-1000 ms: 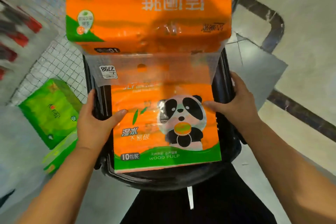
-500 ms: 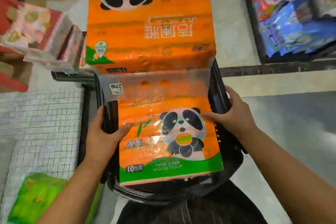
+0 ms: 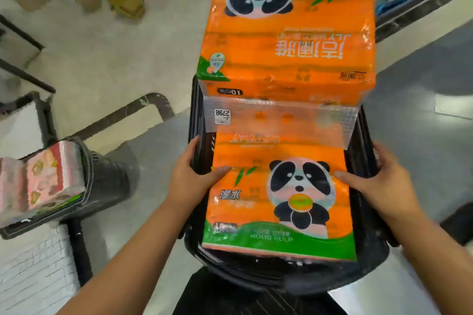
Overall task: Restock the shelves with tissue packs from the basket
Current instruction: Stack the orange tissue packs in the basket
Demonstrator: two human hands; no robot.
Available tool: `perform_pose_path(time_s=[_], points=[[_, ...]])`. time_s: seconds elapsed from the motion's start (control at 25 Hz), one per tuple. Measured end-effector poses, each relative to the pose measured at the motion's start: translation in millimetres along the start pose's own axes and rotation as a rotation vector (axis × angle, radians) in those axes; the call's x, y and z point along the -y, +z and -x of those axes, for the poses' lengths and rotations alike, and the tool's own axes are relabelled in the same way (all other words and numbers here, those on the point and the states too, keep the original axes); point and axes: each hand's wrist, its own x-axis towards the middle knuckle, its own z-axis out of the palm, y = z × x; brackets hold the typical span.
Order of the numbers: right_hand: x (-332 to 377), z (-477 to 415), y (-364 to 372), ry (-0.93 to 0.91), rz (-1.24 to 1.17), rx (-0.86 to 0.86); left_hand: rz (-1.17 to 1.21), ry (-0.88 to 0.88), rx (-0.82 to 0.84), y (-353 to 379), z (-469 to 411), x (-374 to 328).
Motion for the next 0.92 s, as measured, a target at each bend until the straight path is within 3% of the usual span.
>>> perform_pose_path(time_s=[0.48,0.68,0.92], points=[[-63.4,-145.9,-206.8,0.391,-0.171,-0.524,-0.113,0.212,0.619,307.0,-228.9,-214.9],[-75.0,-218.7,-274.7,0.527,-0.261,-0.665,-0.236,0.34,0.74,414.9,-303.0,-315.4],[-96.9,-338.6,-382.8,0.54,-0.346,-0.732,-0.317,0.464,0.751,559.1,-384.2,-421.0]])
